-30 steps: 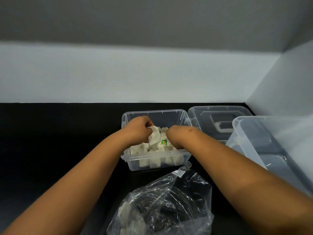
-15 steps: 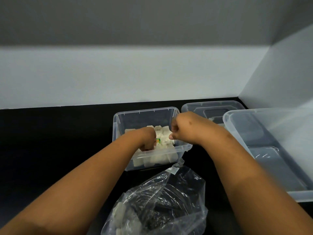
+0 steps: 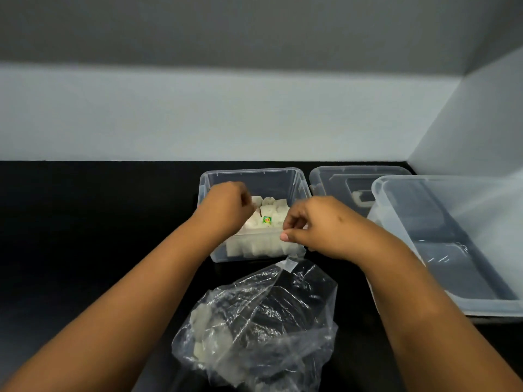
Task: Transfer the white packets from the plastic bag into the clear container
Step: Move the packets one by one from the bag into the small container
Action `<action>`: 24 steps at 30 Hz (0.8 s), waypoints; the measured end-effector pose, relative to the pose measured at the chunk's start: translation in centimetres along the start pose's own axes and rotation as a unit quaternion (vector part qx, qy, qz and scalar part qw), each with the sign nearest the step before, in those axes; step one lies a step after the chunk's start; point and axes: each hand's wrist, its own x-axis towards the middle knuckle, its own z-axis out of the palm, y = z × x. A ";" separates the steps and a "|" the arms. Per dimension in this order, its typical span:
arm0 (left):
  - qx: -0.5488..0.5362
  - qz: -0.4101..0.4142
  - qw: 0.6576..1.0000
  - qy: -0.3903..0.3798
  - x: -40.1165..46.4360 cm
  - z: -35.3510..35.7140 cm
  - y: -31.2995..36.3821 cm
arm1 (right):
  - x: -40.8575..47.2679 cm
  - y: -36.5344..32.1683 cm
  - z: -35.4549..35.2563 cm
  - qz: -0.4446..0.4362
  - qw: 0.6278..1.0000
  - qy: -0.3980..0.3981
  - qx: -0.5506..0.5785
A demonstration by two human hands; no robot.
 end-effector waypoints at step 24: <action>-0.164 -0.236 0.958 -0.026 -20.6 6.8 -8.8 | -1.6 -0.6 17.1 -0.030 0.983 -0.132 0.124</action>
